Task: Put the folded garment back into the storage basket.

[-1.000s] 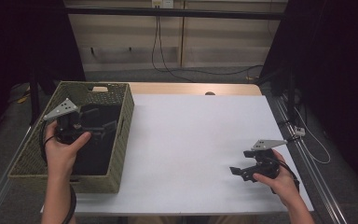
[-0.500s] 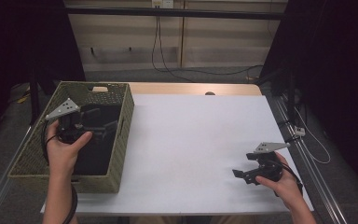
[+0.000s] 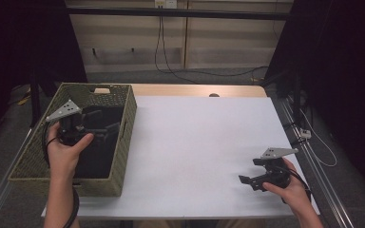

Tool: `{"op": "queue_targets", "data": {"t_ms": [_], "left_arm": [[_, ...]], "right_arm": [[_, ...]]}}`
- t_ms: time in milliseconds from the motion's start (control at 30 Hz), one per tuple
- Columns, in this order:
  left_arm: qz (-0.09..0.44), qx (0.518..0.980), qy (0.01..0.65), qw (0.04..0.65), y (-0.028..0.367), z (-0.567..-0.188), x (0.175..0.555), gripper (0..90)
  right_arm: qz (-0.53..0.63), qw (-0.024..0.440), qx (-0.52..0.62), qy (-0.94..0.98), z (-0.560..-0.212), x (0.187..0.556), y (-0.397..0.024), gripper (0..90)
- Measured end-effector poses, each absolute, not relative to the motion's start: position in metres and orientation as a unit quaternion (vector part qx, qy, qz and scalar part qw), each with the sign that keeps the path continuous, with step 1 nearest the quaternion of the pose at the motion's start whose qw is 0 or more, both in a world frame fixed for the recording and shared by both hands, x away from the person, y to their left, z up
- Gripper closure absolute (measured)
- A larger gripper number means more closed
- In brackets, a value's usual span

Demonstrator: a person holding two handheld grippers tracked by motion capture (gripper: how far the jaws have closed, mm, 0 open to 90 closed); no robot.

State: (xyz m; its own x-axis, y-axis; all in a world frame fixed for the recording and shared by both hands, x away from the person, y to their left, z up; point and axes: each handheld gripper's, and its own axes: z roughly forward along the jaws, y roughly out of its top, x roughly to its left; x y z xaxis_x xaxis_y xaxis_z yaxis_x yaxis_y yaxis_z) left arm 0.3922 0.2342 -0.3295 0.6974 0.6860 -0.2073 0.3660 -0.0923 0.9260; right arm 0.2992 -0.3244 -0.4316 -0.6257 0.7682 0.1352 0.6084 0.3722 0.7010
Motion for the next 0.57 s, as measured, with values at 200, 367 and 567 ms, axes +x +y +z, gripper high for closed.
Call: {"op": "queue_targets", "data": {"t_ms": [200,367,567], "left_arm": [[0.143,0.725,0.362,0.569,0.2336,-0.3286,0.3914,4.9],[0.144,0.723,0.36,0.572,0.2341,-0.3281,0.3903,4.9],[0.147,0.724,0.357,0.572,0.2333,-0.3272,0.389,4.9]], "right_arm": [[0.372,0.108,0.422,0.82,-0.4313,0.2956,-0.3273,6.8],[0.373,0.109,0.423,0.818,-0.4309,0.294,-0.3291,6.7],[0.371,0.11,0.421,0.82,-0.4311,0.2939,-0.3275,6.6]]}}
